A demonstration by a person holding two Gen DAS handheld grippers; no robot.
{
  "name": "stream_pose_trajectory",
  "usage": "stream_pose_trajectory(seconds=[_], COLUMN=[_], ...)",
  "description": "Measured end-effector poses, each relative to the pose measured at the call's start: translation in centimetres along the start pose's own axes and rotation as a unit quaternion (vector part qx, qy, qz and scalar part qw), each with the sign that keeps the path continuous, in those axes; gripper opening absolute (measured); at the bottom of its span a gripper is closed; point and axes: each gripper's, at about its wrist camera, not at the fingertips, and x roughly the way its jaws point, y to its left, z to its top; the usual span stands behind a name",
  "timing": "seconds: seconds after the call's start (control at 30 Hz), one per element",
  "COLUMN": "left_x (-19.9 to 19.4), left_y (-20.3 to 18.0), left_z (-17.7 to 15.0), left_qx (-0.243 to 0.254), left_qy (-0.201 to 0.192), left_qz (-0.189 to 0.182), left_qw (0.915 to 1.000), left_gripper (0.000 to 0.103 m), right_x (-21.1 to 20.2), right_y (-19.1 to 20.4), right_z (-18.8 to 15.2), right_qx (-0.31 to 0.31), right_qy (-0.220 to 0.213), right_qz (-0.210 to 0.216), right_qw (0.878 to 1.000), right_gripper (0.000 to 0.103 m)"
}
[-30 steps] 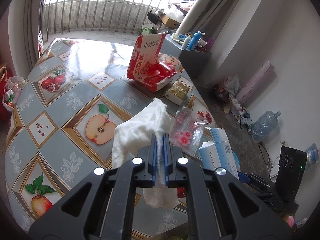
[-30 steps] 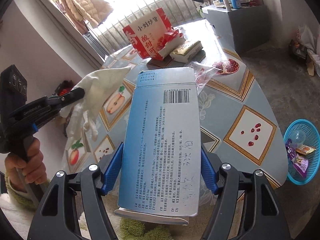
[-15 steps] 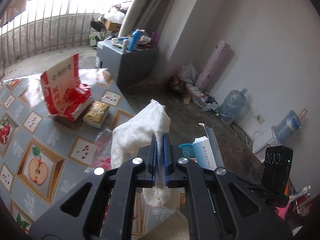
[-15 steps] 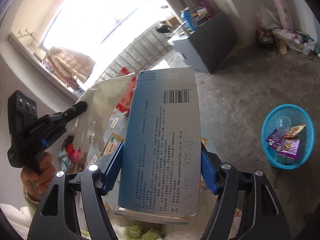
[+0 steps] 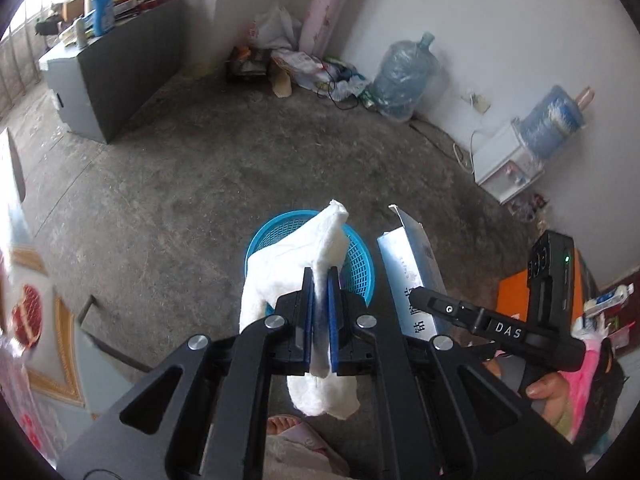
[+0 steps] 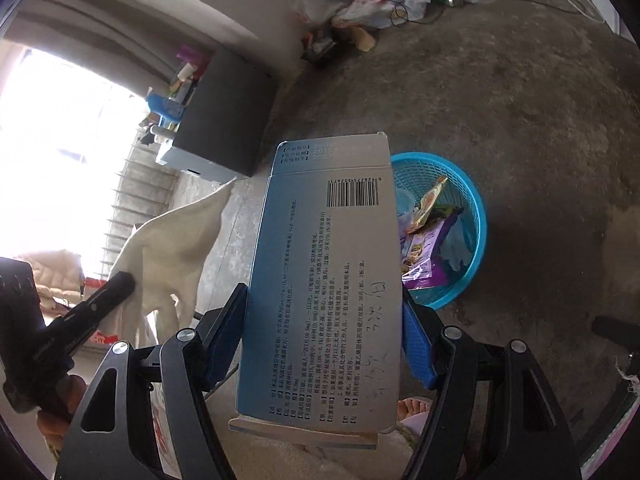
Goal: Collect trash
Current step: 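Carry the box and glove over the blue wastebasket and open both tools, then move both open tools back toward the table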
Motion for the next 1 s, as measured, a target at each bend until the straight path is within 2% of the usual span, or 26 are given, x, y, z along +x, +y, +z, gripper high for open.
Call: stream_pose_trajectory(seconds=[0.07, 0.13, 0.17, 0.2, 0.23, 0.37, 0.47, 0.57, 0.73, 1.0], left_x=[3.2, 6.2, 7.6, 9.0, 10.1, 11.9, 10.0, 7.6, 2.6, -7.1], left_y=[-0.9, -1.3, -1.2, -1.0, -0.8, 0.8, 1.9, 2.2, 1.7, 2.3], left_z=[0.8, 1.4, 1.6, 1.7, 1.9, 2.3, 2.1, 1.9, 1.3, -1.9], left_qx=[0.012, 0.015, 0.014, 0.011, 0.006, -0.010, -0.029, -0.028, -0.013, -0.016], left_qy=[0.025, 0.042, 0.050, 0.060, 0.062, 0.076, 0.050, 0.028, -0.020, -0.105], left_qz=[0.000, 0.008, 0.011, 0.018, 0.027, 0.050, 0.040, 0.043, 0.047, 0.056], left_qw=[0.9996, 0.9990, 0.9986, 0.9980, 0.9977, 0.9959, 0.9975, 0.9983, 0.9986, 0.9928], left_gripper=[0.005, 0.011, 0.030, 0.057, 0.062, 0.062, 0.063, 0.064, 0.068, 0.081], right_x=[1.9, 4.5, 6.0, 7.7, 9.3, 14.3, 13.9, 12.4, 8.7, 2.5], right_y=[-1.6, -2.9, -3.9, -4.8, -5.8, -9.7, -10.4, -10.1, -8.2, -0.4], right_z=[1.1, 2.5, 3.2, 3.7, 4.1, 4.5, 3.9, 3.2, 1.8, -0.5], right_qx=[0.023, 0.029, 0.038, 0.047, 0.057, 0.104, 0.119, 0.109, 0.075, -0.042], right_qy=[0.010, 0.026, 0.034, 0.045, 0.057, 0.081, 0.062, 0.040, 0.003, -0.060], right_qz=[-0.003, -0.006, -0.009, -0.012, -0.013, -0.069, -0.064, -0.064, -0.081, -0.107], right_qw=[1.000, 0.999, 0.999, 0.998, 0.997, 0.989, 0.989, 0.991, 0.994, 0.992], right_gripper=[0.069, 0.069, 0.071, 0.072, 0.075, 0.075, 0.075, 0.075, 0.075, 0.075])
